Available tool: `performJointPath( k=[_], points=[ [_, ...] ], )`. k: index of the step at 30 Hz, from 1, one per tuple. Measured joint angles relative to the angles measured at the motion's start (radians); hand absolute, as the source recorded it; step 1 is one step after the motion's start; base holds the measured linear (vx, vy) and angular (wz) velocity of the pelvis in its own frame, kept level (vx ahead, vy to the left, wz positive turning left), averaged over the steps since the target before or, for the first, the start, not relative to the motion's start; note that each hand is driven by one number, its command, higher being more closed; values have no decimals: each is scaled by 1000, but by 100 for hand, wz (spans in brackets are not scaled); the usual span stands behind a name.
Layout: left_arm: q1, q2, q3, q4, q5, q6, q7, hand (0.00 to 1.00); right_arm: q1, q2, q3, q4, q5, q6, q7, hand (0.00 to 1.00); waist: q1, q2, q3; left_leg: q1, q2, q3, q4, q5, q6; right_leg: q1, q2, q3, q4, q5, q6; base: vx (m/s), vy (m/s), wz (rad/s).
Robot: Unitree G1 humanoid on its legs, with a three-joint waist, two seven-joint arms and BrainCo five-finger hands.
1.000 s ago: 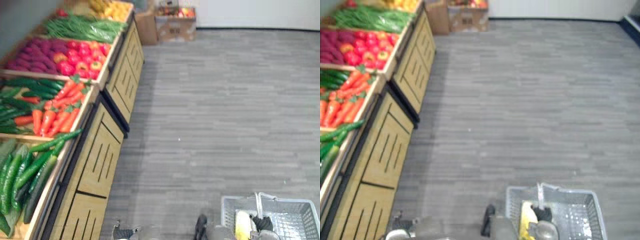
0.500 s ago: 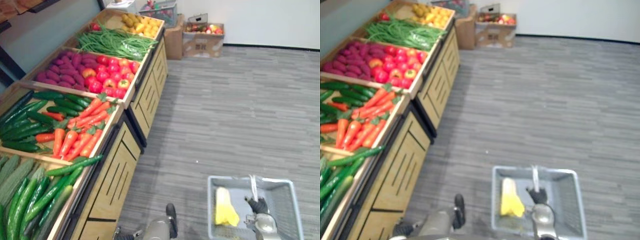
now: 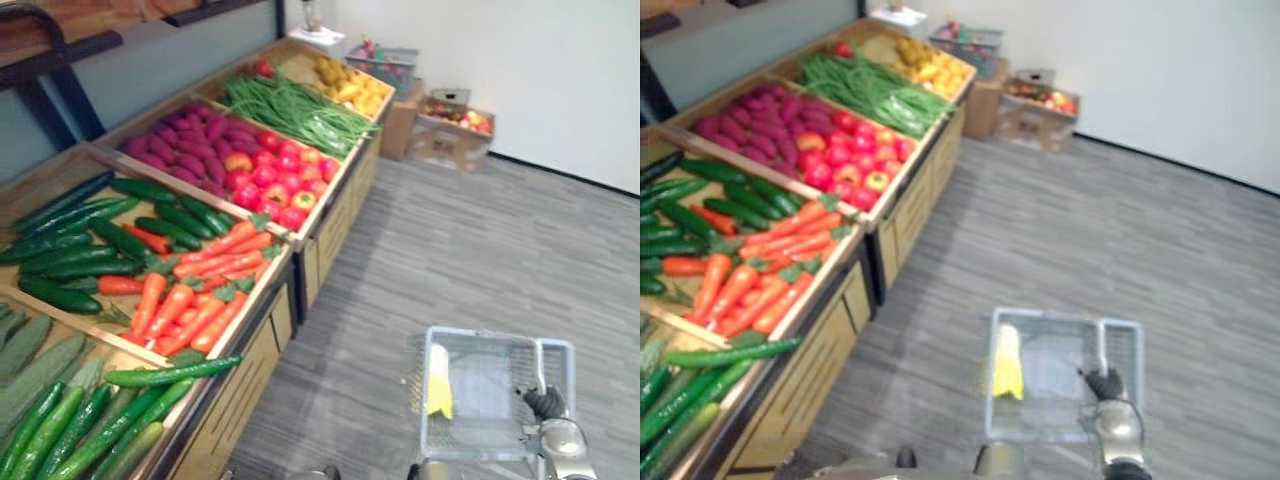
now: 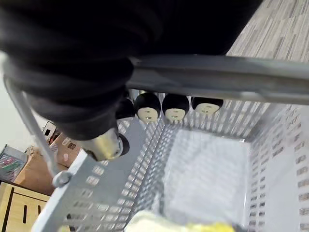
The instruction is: Pick vegetable in the basket
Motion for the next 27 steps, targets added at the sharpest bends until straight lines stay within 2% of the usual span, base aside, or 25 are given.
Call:
performJointPath(
  k=[1, 2, 3, 5, 7, 8, 9, 10, 12, 13, 15, 16, 19, 20, 23, 27],
  points=[
    [-2, -5, 24, 0, -1, 0, 0, 0, 4, 4, -27, 11, 0, 7, 0, 100, 2, 3, -1, 8, 0, -38, 4, -11, -7, -9, 5, 36, -94, 3, -1, 310, -69, 61],
    [-2, -5, 24, 0, -1, 0, 0, 0, 4, 4, -27, 11, 0, 7, 0, 100, 2, 3, -1, 8, 0, -38, 4, -11, -7, -9, 5, 36, -94, 3, -1, 497, -184, 101],
    [-11, -12, 44, -1, -1, 0, -1, 0, 15, 17, -84, 11, 2, 28, -8, 100, 2, 7, 1, 30, 5, -118, -1, -23, -26, -15, 12, 99, -185, 6, 4, 413, -200, 123],
    [-12, -26, 67, -3, -1, 0, 1, 0, 42, 32, -126, 10, 2, 35, -27, 100, -1, 4, -3, 48, 1, -195, -2, -40, -54, -12, 9, 140, -209, 7, 6, 404, -292, 147],
    [-11, -29, 76, -1, -1, 0, 3, 0, 79, 50, -163, 11, 2, 41, -40, 100, 0, -19, -22, 52, 1, -276, -3, -58, -82, -10, -8, 112, -209, 17, 15, 457, -517, 146],
    [-4, -26, 93, 2, -2, 1, 5, 0, 93, 59, -168, 19, 2, 43, -39, 100, -2, -45, -38, 37, 5, -309, 0, -74, -107, -9, -8, 49, -219, 87, -12, 315, -507, 134],
    [-12, -28, 103, 15, -2, 3, 6, 0, 94, 54, -171, 25, 1, 43, -38, 100, -7, -34, -44, 25, 23, -331, 9, -84, -119, -13, -2, 30, -199, 104, 5, 305, -528, 151],
    [-18, -54, 108, 32, -17, 8, 6, 0, 91, 41, -187, 34, 1, 47, -40, 100, -24, 8, -64, -17, 72, -358, 34, -89, -130, -12, 24, -52, -185, 87, -28, 287, -493, 124],
    [-24, -75, 129, 48, -38, 8, 6, 0, 80, 30, -201, 52, 1, 46, -40, 100, -26, 39, -61, -52, 117, -342, 51, -74, -154, -7, 49, -124, -175, 60, -66, 263, -443, 102],
    [-25, -86, 139, 57, -40, 10, 6, 0, 79, 27, -216, 63, 2, 48, -40, 100, -26, 52, -58, -60, 139, -318, 53, -43, -180, 10, 53, -169, -160, 41, -96, 107, -241, 103],
    [-25, -85, 141, 67, -40, 11, 6, 0, 88, 24, -221, 81, 1, 50, -39, 100, -28, 53, -57, -56, 158, -240, 54, 12, -174, 60, 52, -214, -162, 31, -113, 200, -415, 95],
    [-25, -85, 139, 67, -40, 11, 7, 0, 87, 20, -221, 87, 0, 46, -39, 100, -29, 52, -57, -61, 180, -139, 54, 36, -169, 81, 52, -237, -166, 23, -124, 154, -368, 69],
    [-29, -85, 138, 68, -40, 14, 7, 0, 73, 8, -226, 94, 4, 40, -40, 100, -39, 57, -55, -79, 214, 110, 24, 68, -167, 93, 51, -298, -207, -2, -112, -17, -221, 65],
    [-31, -84, 138, 67, -40, 21, 7, 0, 78, 17, -240, 99, 10, 42, -40, 100, -65, 59, -56, -85, 216, 183, -23, 85, -165, 94, 48, -340, -214, 1, -109, -87, -73, 78],
    [-28, -83, 142, 68, -37, 30, 6, 0, 82, 34, -269, 102, 16, 45, -39, 100, -72, 59, -55, -53, 206, 199, -152, 130, -176, 111, 65, -365, -279, 36, -90, -95, 32, 45],
    [-27, -81, 141, 68, -32, 31, 6, 0, 70, 35, -267, 102, 15, 45, -40, 100, -71, 62, -57, -53, 181, 227, -177, 142, -167, 127, 75, -341, -380, 118, -78, -70, 86, -16]
  ],
)
